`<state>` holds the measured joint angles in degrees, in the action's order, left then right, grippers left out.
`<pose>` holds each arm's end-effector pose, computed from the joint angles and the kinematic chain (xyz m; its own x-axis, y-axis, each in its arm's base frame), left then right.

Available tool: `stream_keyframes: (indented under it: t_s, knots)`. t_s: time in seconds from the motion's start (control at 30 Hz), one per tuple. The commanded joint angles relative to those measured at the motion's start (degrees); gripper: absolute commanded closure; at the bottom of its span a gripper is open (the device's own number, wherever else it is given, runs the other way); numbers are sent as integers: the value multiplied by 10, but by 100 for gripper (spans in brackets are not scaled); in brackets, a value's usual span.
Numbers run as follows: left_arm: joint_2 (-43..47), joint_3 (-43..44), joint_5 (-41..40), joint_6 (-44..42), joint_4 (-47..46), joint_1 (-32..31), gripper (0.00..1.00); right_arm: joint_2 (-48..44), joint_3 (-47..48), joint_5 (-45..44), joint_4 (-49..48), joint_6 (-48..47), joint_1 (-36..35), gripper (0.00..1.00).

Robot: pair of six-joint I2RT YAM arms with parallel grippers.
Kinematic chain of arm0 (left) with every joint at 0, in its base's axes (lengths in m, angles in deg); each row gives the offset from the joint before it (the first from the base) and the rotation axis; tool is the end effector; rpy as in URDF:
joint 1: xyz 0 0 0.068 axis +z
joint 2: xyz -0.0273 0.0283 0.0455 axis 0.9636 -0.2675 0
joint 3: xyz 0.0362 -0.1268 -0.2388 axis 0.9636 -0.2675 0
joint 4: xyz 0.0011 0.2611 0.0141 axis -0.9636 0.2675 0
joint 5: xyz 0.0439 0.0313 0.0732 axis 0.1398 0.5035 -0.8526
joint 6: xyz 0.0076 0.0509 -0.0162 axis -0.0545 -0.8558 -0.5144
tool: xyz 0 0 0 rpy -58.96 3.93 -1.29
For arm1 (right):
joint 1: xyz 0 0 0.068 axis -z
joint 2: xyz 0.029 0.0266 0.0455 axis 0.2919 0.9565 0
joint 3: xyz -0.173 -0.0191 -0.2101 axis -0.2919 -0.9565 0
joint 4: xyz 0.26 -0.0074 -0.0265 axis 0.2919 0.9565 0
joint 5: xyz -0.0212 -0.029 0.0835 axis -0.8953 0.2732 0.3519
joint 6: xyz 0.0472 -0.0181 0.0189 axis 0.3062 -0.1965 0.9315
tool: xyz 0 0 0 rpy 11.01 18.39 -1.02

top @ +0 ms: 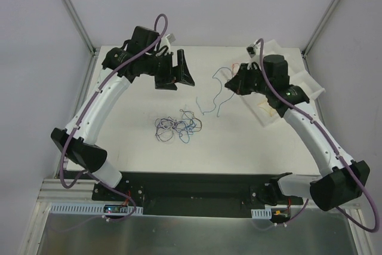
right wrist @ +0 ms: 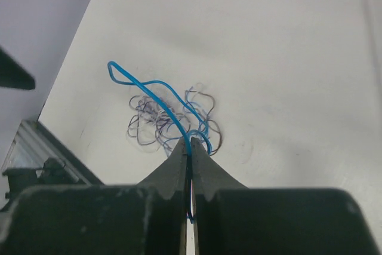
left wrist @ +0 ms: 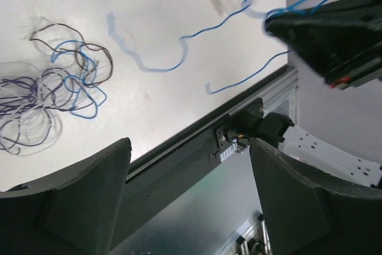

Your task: Untangle the cables

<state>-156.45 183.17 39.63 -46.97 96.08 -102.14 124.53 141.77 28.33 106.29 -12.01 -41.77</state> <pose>0.2835 -0.1684 0.4388 -0.8591 -0.0747 -0.5063 0.3423 0.6516 -0.6769 0.2535 0.1322 0.3773 -0.3446 -0.1029 -0.9331 -0.6985 0.6921 0.1817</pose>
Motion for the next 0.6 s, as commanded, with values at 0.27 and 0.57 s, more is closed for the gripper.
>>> stream_keyframes:
  t_s: [0.27, 0.57]
  knots:
    - [110, -211, -190, -107, 25, 6, 20, 54, 213, -271, 186, 24, 182, 100]
    - [33, -121, -207, -192, 36, 9, 20, 167, 346, -394, 248, -14, 301, 100]
